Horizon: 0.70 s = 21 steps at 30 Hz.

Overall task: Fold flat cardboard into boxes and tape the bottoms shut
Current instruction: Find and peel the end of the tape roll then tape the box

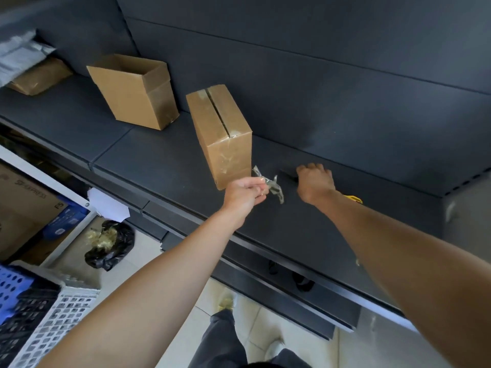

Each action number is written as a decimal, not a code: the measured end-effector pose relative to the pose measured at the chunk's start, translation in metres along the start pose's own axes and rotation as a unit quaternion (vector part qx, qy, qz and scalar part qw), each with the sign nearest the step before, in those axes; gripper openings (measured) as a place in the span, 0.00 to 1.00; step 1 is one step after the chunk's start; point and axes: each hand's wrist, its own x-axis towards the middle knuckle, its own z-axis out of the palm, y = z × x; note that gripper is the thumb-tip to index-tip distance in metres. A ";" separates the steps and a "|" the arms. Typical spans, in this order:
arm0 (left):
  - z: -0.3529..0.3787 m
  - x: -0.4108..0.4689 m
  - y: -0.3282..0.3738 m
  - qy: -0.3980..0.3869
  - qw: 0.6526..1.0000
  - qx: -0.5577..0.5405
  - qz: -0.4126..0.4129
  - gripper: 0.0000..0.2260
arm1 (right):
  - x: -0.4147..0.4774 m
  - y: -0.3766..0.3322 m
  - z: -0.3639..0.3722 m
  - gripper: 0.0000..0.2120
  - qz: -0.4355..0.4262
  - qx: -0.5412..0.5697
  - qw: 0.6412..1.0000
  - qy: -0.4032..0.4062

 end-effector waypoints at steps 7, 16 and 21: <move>0.042 -0.003 0.008 0.030 0.999 0.000 0.014 0.13 | -0.033 0.004 -0.035 0.28 0.024 0.480 0.875 -0.057; 0.098 -0.025 0.015 -0.027 0.996 0.061 0.052 0.10 | -0.076 0.060 -0.034 0.12 0.039 0.488 0.866 -0.099; 0.137 -0.033 0.012 -0.029 0.996 0.069 0.053 0.05 | -0.092 0.080 -0.038 0.08 0.087 0.437 0.895 -0.004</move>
